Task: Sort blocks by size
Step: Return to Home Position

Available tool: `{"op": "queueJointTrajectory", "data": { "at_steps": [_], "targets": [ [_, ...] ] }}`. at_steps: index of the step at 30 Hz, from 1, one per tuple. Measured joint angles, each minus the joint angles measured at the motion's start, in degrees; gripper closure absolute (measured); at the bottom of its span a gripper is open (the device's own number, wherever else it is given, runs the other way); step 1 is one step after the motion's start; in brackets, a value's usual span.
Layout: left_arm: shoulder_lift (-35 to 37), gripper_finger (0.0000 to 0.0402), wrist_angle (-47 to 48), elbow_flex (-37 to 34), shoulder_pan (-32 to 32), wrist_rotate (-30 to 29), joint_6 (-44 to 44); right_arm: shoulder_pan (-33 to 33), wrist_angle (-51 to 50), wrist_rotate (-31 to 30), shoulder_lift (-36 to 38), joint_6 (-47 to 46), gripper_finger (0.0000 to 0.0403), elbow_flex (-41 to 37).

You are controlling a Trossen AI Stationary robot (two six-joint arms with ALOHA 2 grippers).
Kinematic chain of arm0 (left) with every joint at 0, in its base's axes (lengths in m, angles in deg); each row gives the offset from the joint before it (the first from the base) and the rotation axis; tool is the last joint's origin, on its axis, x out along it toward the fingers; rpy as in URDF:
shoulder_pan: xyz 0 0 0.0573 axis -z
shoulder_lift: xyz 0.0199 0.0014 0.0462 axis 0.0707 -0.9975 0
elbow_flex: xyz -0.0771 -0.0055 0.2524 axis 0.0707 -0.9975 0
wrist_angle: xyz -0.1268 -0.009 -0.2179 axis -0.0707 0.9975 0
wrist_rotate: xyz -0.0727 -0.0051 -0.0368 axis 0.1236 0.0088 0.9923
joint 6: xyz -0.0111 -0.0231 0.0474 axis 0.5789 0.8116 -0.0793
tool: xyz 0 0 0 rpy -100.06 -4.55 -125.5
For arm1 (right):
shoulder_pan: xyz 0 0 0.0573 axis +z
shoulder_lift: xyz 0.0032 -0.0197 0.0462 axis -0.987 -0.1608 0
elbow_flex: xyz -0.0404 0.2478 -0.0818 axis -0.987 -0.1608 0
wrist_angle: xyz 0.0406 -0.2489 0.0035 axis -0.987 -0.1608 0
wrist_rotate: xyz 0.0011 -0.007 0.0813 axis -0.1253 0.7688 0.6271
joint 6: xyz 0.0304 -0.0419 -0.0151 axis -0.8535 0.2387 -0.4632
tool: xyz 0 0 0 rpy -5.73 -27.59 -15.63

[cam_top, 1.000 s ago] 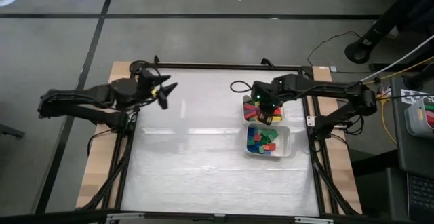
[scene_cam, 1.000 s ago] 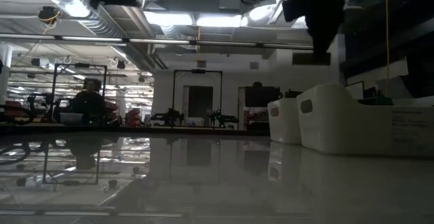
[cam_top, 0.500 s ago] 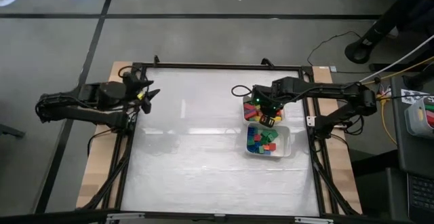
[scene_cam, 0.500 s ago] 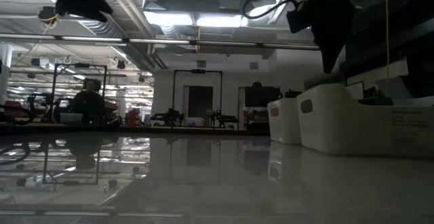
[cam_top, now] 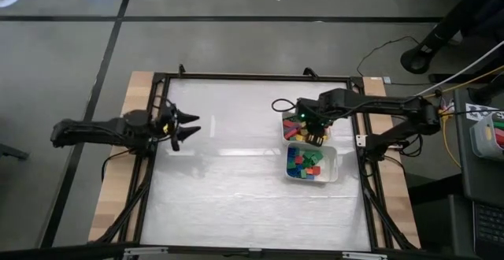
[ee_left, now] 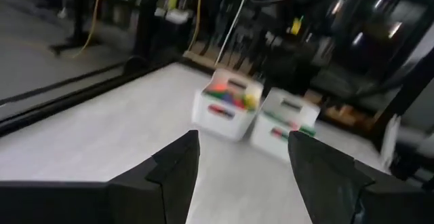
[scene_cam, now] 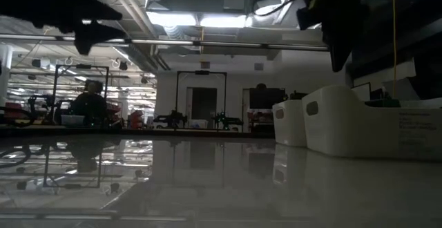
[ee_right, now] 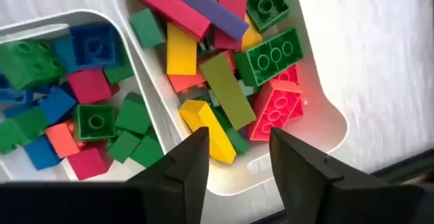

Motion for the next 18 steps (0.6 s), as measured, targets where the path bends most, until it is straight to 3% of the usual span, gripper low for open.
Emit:
{"op": "queueJointTrajectory", "data": {
  "at_steps": [7,14,18],
  "targets": [
    [2.97,0.019,-18.46,-12.7,-0.09,2.64,4.59,0.0,3.55,0.15,9.12,2.29,0.0248,0.0],
    [7.31,0.019,-17.03,-14.93,-0.19,2.64,3.79,0.0,16.76,6.69,21.6,6.51,0.0248,-0.27],
    [10.44,0.0189,-15.85,-14.93,-0.2,2.61,1.13,-0.05,29.84,9.31,29.48,7.89,0.0248,-7.4]
  ]
}}
